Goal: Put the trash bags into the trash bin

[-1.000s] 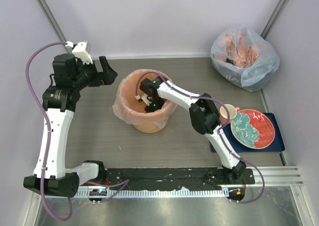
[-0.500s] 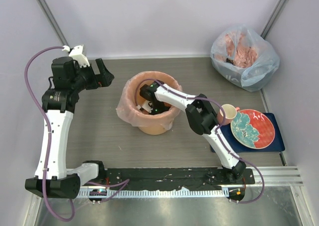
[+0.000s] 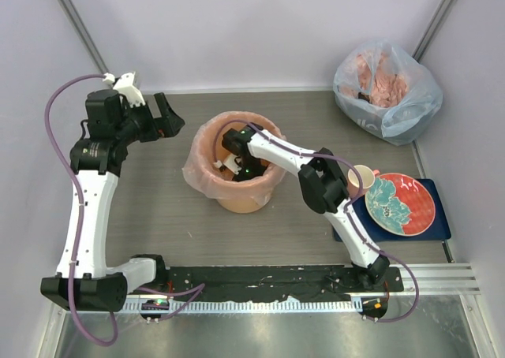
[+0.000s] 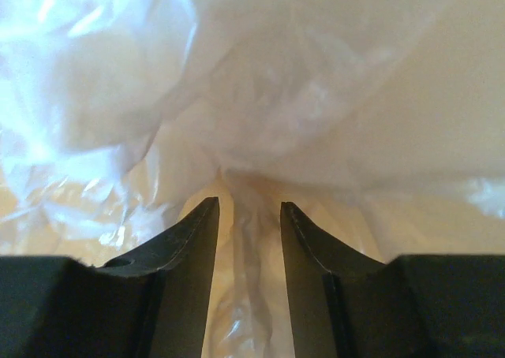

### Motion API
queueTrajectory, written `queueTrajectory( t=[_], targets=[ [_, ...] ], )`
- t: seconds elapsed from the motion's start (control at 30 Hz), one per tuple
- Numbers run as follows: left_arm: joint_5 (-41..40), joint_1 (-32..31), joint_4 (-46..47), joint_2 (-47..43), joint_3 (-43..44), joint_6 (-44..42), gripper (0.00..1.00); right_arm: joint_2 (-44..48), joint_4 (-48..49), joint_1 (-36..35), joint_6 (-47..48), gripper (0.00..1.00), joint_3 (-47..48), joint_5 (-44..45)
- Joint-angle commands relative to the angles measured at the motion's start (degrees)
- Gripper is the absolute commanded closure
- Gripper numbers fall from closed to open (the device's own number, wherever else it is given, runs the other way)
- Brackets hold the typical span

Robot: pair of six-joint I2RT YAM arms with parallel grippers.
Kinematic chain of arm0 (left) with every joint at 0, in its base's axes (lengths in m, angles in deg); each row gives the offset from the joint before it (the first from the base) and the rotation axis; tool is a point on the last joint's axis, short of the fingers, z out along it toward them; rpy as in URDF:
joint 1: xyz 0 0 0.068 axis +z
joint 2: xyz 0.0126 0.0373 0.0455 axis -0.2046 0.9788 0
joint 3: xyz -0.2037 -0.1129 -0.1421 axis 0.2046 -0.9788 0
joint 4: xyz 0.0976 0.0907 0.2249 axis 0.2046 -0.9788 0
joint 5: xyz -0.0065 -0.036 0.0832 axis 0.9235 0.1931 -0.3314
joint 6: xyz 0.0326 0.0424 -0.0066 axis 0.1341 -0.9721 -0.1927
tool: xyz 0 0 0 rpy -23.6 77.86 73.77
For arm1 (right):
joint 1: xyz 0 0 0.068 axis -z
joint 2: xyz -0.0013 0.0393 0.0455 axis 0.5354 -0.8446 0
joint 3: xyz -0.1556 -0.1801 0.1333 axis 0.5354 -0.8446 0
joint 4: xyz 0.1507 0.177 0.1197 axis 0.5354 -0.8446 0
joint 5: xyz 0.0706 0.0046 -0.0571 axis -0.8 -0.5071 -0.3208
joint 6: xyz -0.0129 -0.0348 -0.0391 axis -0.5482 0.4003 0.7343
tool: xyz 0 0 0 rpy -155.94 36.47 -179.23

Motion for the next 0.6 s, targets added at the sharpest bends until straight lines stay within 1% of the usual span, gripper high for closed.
queueTrajectory(
  t=[0.0, 0.1, 0.23, 0.4, 0.53, 0.57],
  targets=[
    [2.3, 0.4, 4.1, 0.1, -1.1, 1.4, 0.00, 6.9, -2.2, -0.3, -1.8, 0.57, -1.7, -1.4],
    [2.9, 0.4, 4.5, 0.3, -1.6, 1.7, 0.00, 8.2, -1.5, -0.6, -1.5, 0.58, -2.8, -1.3],
    [3.4, 0.4, 5.1, 0.1, -2.6, 1.8, 0.00, 9.8, -0.3, -0.6, -1.4, 0.58, -1.8, -1.5],
    [4.3, 0.4, 4.3, 1.5, -2.1, 2.6, 0.00, 11.8, 1.0, -0.6, -1.6, 0.58, 3.8, -1.9],
    [6.3, 0.4, 3.9, 3.5, -0.4, 2.9, 0.00, 14.9, 4.1, -0.6, -2.4, 0.55, 7.5, -3.6],
    [6.6, 0.4, 4.1, 3.9, 0.0, 2.7, 0.00, 15.9, 5.0, -0.6, -2.5, 0.53, 8.2, -4.2]
  ],
)
